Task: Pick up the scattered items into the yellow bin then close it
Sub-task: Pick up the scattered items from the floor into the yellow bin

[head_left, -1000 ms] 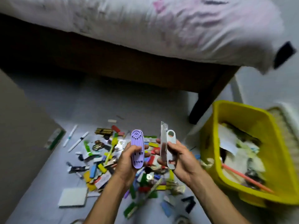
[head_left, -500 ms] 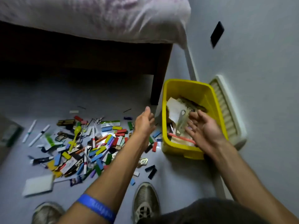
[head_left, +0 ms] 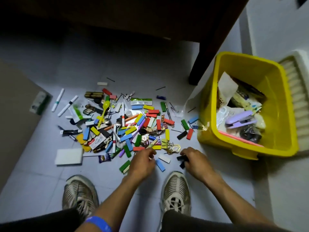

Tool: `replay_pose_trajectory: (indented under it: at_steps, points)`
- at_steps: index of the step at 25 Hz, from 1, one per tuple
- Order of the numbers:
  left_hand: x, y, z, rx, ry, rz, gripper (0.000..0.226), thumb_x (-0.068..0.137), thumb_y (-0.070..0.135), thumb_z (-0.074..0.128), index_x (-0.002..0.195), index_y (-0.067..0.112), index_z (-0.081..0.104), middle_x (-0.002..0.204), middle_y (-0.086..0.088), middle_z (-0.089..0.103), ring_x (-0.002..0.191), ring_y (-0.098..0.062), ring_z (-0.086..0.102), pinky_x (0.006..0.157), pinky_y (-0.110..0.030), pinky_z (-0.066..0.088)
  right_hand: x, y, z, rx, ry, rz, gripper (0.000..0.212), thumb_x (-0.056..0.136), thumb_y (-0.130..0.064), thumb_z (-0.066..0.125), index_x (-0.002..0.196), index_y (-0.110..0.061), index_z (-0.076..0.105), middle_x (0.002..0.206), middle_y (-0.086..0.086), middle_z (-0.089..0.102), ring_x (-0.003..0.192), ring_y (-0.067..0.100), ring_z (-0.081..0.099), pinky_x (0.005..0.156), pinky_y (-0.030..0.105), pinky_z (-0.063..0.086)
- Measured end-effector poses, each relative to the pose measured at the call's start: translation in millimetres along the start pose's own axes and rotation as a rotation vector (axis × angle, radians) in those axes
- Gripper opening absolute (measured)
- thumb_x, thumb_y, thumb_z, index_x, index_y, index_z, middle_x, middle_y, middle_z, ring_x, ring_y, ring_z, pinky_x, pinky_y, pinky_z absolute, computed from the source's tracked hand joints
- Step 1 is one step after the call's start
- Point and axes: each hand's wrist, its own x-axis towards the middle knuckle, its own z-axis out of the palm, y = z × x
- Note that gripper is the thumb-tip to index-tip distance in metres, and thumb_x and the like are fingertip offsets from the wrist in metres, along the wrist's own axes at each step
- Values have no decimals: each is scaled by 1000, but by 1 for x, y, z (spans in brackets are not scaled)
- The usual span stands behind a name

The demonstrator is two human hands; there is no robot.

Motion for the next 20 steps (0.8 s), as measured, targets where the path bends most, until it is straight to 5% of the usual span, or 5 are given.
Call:
replay_pose_trajectory:
  at_steps: [4, 9, 13, 16, 20]
  points:
    - [6, -23, 43, 600, -139, 453, 38, 84, 7, 57, 120, 20, 56, 122, -3, 50, 111, -26, 47, 81, -37, 44, 11, 33, 44, -184, 7, -73, 50, 85, -17, 61, 131, -28, 47, 128, -1, 51, 106, 24, 53, 79, 35, 47]
    - [15, -32, 52, 733, -224, 443, 24, 92, 10, 54, 116, 14, 52, 116, -9, 55, 107, -29, 51, 81, -38, 44, 22, 32, 65, -313, 77, -55, 38, 92, -33, 49, 128, -21, 47, 117, 3, 57, 100, 24, 56, 76, 33, 43]
    - [16, -21, 48, 105, -181, 47, 25, 91, 29, 56, 114, 25, 51, 98, 5, 56, 95, -21, 59, 75, -29, 45, 34, 28, 58, 199, 58, 276, 23, 87, -36, 53, 101, -18, 48, 90, 2, 56, 77, 23, 59, 61, 31, 41]
    - [20, -6, 45, -731, -296, -326, 30, 85, 3, 49, 110, 9, 64, 93, -8, 60, 73, -22, 64, 64, -28, 53, 35, 32, 54, 1406, -55, 450, 16, 87, -10, 42, 97, -8, 54, 80, 18, 55, 60, 28, 59, 56, 36, 52]
    - [22, 10, 42, -1182, -399, -328, 29, 58, 7, 45, 84, 2, 59, 66, -12, 57, 53, -23, 52, 48, -24, 43, 28, 30, 43, 1950, -110, 353, 20, 77, -18, 58, 91, -7, 65, 77, 16, 61, 66, 30, 62, 61, 40, 55]
